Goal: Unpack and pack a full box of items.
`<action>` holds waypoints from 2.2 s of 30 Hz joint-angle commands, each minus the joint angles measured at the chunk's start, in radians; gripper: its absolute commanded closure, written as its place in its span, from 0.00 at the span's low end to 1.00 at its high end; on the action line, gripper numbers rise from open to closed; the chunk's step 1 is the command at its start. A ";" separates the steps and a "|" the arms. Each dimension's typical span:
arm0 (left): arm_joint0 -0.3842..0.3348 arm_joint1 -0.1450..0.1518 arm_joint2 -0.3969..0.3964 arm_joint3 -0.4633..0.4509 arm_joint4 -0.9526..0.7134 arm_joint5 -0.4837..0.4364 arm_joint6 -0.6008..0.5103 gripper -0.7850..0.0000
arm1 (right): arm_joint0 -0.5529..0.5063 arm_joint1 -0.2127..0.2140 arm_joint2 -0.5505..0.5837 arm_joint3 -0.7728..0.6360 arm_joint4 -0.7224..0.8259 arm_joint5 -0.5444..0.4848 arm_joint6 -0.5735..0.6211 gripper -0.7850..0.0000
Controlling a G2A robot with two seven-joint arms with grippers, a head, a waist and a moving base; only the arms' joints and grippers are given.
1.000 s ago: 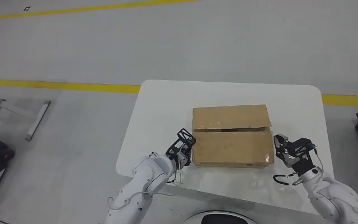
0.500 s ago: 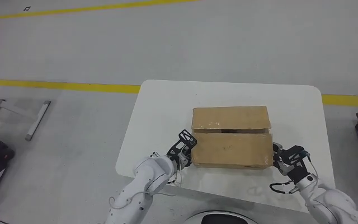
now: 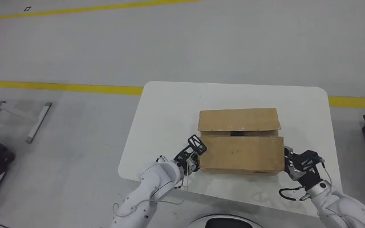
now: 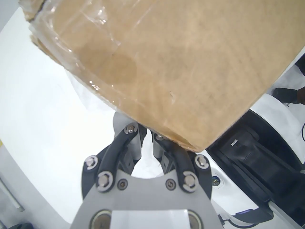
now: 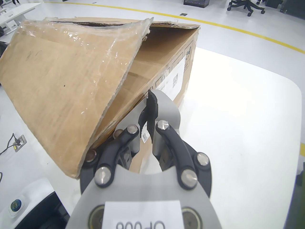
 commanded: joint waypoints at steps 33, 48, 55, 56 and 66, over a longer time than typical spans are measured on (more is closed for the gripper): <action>0.170 0.032 -0.202 -0.162 0.040 0.095 -0.031 0.00 | 0.027 -0.007 0.198 -0.279 0.093 -0.031 0.096 1.00; 0.175 0.032 -0.204 -0.163 0.037 0.104 -0.030 0.00 | 0.332 -0.047 -0.202 0.044 -0.113 0.011 0.148 1.00; 0.172 0.028 -0.192 -0.138 0.031 0.107 0.014 0.00 | 0.366 -0.055 -0.218 0.079 -0.101 0.016 0.172 1.00; 0.163 0.026 -0.185 -0.126 0.025 0.115 0.021 0.00 | 0.368 -0.056 -0.218 0.080 -0.096 0.016 0.175 1.00; 0.011 -0.014 -0.050 0.053 0.013 0.158 0.096 0.00 | 0.376 -0.060 -0.209 0.087 -0.091 -0.002 0.193 1.00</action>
